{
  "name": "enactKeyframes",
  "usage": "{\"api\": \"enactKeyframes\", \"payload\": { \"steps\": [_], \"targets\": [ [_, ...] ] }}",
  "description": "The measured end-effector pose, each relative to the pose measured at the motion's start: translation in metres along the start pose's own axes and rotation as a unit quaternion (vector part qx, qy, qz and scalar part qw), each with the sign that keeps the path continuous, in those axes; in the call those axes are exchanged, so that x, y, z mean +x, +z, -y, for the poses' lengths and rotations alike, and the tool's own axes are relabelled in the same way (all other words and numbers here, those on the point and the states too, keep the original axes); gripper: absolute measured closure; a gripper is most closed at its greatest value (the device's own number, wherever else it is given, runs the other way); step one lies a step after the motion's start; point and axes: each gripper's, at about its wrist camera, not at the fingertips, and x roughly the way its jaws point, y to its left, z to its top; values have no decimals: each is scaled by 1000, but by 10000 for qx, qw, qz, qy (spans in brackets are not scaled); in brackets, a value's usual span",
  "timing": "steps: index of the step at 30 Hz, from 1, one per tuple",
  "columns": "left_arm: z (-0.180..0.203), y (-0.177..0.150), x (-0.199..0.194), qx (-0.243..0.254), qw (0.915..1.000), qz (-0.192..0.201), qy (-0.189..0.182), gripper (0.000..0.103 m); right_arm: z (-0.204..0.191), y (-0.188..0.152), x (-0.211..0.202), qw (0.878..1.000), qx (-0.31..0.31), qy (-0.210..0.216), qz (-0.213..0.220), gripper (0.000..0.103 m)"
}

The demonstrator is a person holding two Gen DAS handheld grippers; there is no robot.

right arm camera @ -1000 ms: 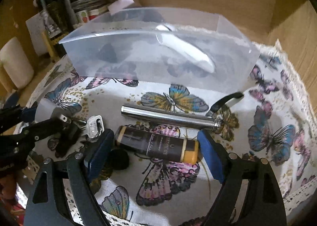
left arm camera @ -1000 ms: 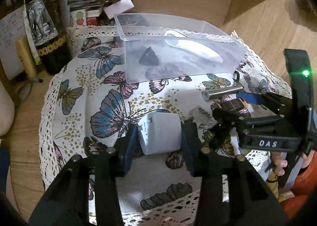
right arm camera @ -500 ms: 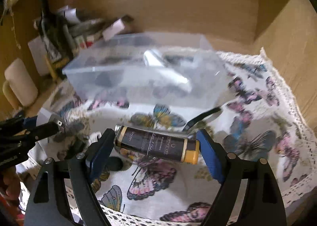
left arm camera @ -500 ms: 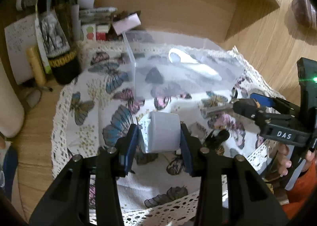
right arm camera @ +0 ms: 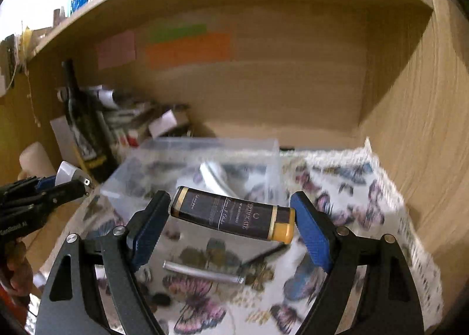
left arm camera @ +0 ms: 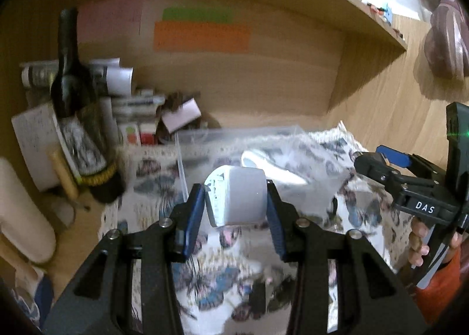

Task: Organize rigid objects
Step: 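Carry the cube and tube over the clear box and open both tools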

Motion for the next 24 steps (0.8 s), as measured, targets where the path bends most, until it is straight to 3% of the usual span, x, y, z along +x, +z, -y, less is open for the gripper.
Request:
{"api": "enactKeyframes", "payload": {
  "steps": [4,8,18,24],
  "targets": [
    [2,17,12,1,10000,6,96,62,7,14,11,9999,-115,13,119,21],
    [2,28,37,-7,9997,-170,190,62,12,25,33,9998,-183,103,-26,21],
    [0,22,104,-44,9944,-1052,55,62,-20,13,90,9949,-334,490,-811,21],
    [0,14,125,0,9914,-1307,7,62,-25,5,113,9912,-355,557,-1147,21]
  ]
}}
